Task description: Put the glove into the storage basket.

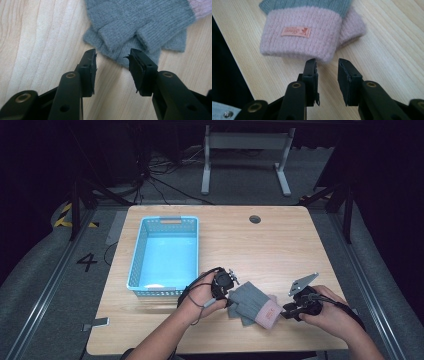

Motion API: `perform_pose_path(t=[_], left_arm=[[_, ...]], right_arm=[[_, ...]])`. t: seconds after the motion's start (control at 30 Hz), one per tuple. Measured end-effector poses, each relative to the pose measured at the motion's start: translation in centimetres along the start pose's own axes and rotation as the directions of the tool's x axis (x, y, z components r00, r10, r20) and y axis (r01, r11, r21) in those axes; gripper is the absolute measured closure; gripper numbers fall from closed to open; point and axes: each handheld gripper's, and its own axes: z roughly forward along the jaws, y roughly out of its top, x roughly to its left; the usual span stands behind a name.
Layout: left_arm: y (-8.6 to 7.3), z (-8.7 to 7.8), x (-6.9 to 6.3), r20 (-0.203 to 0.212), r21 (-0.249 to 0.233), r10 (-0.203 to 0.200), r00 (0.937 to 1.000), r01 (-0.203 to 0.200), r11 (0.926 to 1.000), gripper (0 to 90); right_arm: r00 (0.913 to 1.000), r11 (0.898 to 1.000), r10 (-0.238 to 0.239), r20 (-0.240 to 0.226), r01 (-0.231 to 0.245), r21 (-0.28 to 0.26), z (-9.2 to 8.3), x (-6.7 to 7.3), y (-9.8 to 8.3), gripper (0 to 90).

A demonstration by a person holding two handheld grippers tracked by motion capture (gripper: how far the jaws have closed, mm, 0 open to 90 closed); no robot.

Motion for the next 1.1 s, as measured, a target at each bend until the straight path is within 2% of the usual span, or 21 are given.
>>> perform_pose_path(t=[0.07, 0.23, 0.37, 0.53, 0.7, 0.87, 1.07, 1.1], left_arm=[[0.1, 0.1, 0.0, 0.0, -0.009, 0.009, 1.0, -0.009, 0.9999, 59.3], [0.3, 0.4, -0.3, 0.014, 0.006, 0.023, 0.9996, -0.023, 0.9997, 66.3], [0.3, 0.7, -0.2, -0.01, 0.014, 0.009, 0.9999, -0.009, 0.9999, 63.2], [0.5, 1.1, -0.3, 0.006, 0.024, 0.013, 0.9999, -0.013, 0.9996, 66.2], [0.8, 1.0, -0.7, -0.023, 0.024, 0.036, 0.9991, -0.035, 0.9991, 76.1], [0.7, 0.8, -0.8, -0.039, 0.026, 0.037, 0.9986, -0.036, 0.999, 87.2], [0.8, 0.3, -1.1, -0.061, 0.018, 0.046, 0.9971, -0.045, 0.9988, 88.9], [0.8, 0.1, -1.2, -0.064, 0.015, 0.043, 0.997, -0.042, 0.999, 88.9]], right_arm=[[1.0, 1.0, -0.009, 0.002, 0.009, -0.002, 0.2, 0.0, 0.1, 72.1], [0.9996, 1.0, -0.027, 0.006, 0.027, 0.001, 0.4, 0.1, 0.3, 76.6], [0.9993, 0.999, -0.037, 0.009, 0.037, 0.008, 0.6, 0.1, 0.3, 76.9], [0.9992, 0.999, -0.04, 0.008, 0.04, 0.006, 0.6, 0.0, 0.3, 77.5], [0.9992, 0.999, -0.038, 0.012, 0.038, 0.011, 0.6, 0.1, 0.3, 78.4], [0.9991, 0.999, -0.039, 0.017, 0.039, 0.01, 0.7, 0.2, 0.4, 81.4], [0.9996, 1.0, -0.02, 0.022, 0.02, -0.001, 0.4, 0.4, 0.5, 86.3], [0.9993, 1.0, -0.03, 0.021, 0.03, -0.001, 0.3, 0.3, 0.5, 86.6]])
